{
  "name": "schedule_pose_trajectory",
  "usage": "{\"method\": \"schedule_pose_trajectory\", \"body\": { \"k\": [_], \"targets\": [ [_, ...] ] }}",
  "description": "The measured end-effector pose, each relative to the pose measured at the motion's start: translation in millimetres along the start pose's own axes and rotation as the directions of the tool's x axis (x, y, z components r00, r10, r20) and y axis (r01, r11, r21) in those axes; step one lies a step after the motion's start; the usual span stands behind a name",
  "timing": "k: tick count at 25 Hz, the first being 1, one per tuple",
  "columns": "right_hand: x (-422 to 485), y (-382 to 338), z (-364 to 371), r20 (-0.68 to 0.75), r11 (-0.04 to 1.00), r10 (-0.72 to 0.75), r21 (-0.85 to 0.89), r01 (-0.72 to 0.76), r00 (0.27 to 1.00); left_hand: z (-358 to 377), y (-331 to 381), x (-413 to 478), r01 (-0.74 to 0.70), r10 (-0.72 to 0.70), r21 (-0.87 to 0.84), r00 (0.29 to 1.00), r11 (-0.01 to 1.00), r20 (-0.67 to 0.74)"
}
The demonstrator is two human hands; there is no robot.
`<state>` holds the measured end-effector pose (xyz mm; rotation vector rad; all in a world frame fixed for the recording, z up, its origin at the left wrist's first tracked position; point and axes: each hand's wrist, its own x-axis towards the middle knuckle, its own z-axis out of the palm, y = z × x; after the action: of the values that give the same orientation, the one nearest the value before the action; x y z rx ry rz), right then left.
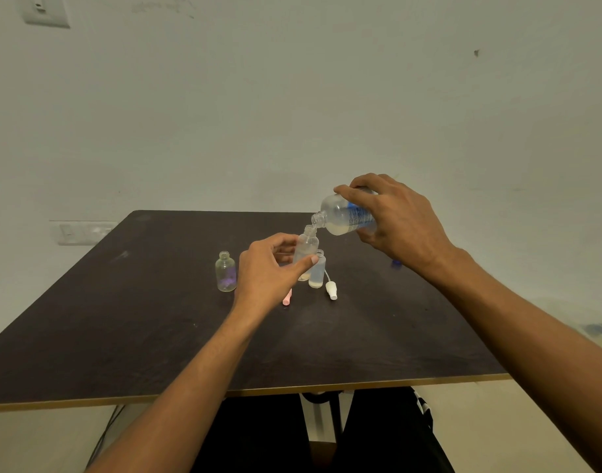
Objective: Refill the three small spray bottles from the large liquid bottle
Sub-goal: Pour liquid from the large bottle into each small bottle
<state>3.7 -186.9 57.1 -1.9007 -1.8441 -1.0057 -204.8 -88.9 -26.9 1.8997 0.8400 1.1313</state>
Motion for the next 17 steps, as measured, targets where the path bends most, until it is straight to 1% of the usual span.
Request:
{"method": "schedule_pose_trajectory", "body": {
  "k": [17],
  "targets": [
    [1.1, -2.8, -0.2, 0.041, 1.0, 0.013, 0.015, -0.013, 0.999, -0.8, -2.5, -0.2, -0.005, 0.005, -0.008, 1.0, 1.0, 0.005]
  ]
}}
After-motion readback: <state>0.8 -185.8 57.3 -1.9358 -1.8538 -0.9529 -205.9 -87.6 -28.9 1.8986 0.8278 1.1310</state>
